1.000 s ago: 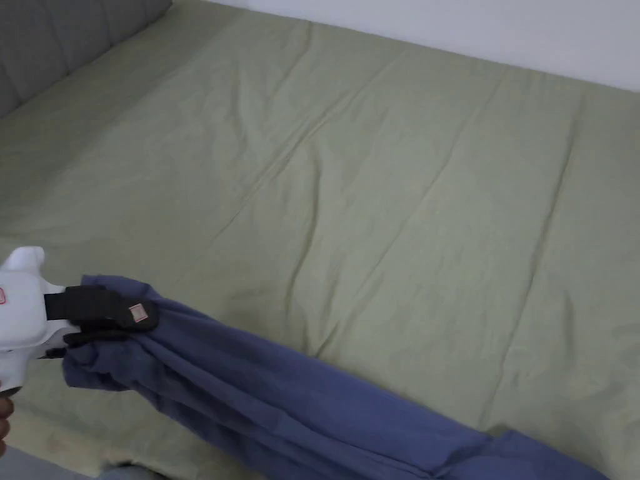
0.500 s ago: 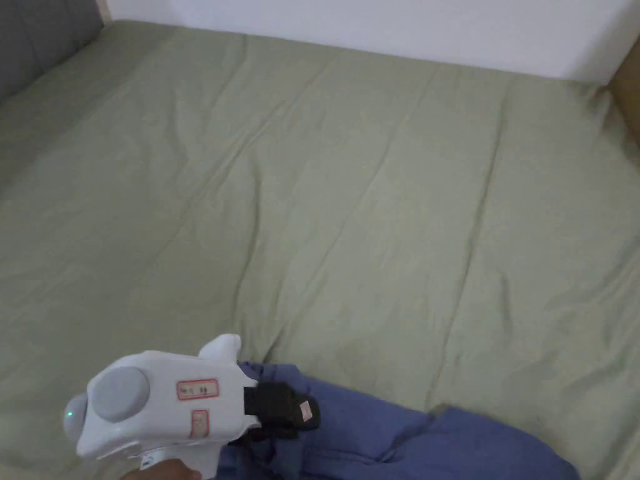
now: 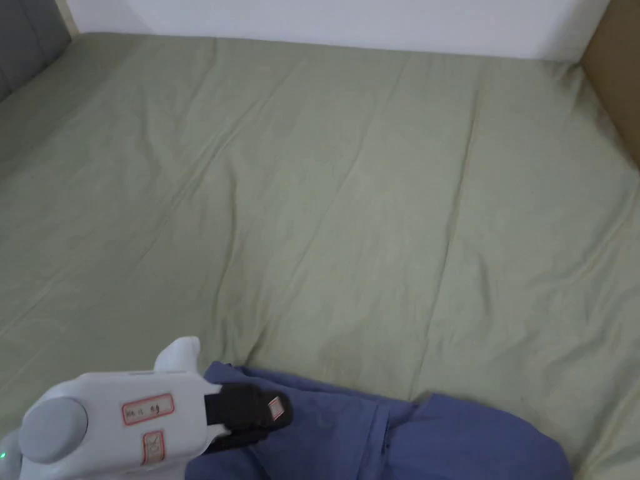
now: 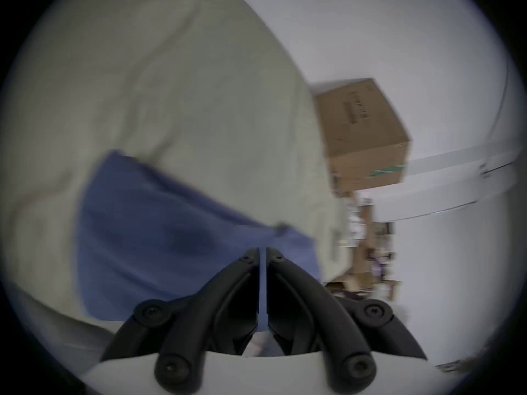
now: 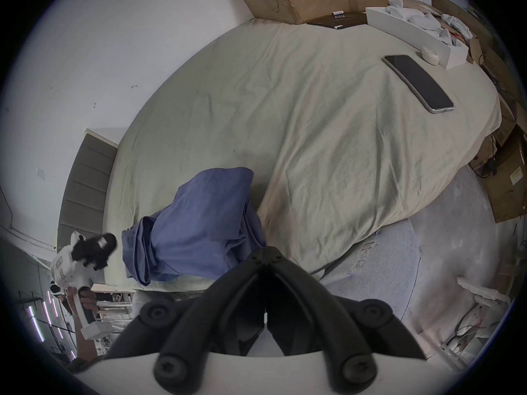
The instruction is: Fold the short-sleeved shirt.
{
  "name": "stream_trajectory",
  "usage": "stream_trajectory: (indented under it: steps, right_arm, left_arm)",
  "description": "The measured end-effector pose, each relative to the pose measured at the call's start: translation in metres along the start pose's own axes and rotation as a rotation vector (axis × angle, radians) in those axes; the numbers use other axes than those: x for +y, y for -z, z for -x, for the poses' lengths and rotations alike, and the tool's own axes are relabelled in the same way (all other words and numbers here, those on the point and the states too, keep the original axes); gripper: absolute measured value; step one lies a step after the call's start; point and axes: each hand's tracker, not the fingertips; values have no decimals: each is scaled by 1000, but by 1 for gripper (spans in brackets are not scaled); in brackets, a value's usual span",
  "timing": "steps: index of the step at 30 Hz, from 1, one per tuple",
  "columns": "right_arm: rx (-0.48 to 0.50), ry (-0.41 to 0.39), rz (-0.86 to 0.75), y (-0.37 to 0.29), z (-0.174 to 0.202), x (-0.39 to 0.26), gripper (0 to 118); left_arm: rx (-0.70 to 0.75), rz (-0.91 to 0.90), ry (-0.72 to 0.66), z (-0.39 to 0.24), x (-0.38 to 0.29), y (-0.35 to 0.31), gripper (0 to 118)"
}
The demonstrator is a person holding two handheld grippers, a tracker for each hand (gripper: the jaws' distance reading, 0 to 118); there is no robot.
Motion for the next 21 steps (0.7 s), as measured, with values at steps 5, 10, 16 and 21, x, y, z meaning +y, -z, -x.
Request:
stream_trajectory:
  steps: [5, 10, 16, 21]
  right_arm:
    - [-15, -9, 21, 6, -1, 3, 0]
    - [3, -7, 13, 2, 2, 4, 0]
    - [-2, -20, 20, 4, 8, 7, 0]
    - [16, -73, 19, 3, 19, 11, 0]
  left_arm:
    - [-255, 188, -161, -1, -27, 43, 5]
    - [-212, 320, -178, 6, -44, 117, 1]
    - [-390, 297, -247, 14, -36, 84, 1]
    - [-351, -106, 11, 7, 5, -43, 8]
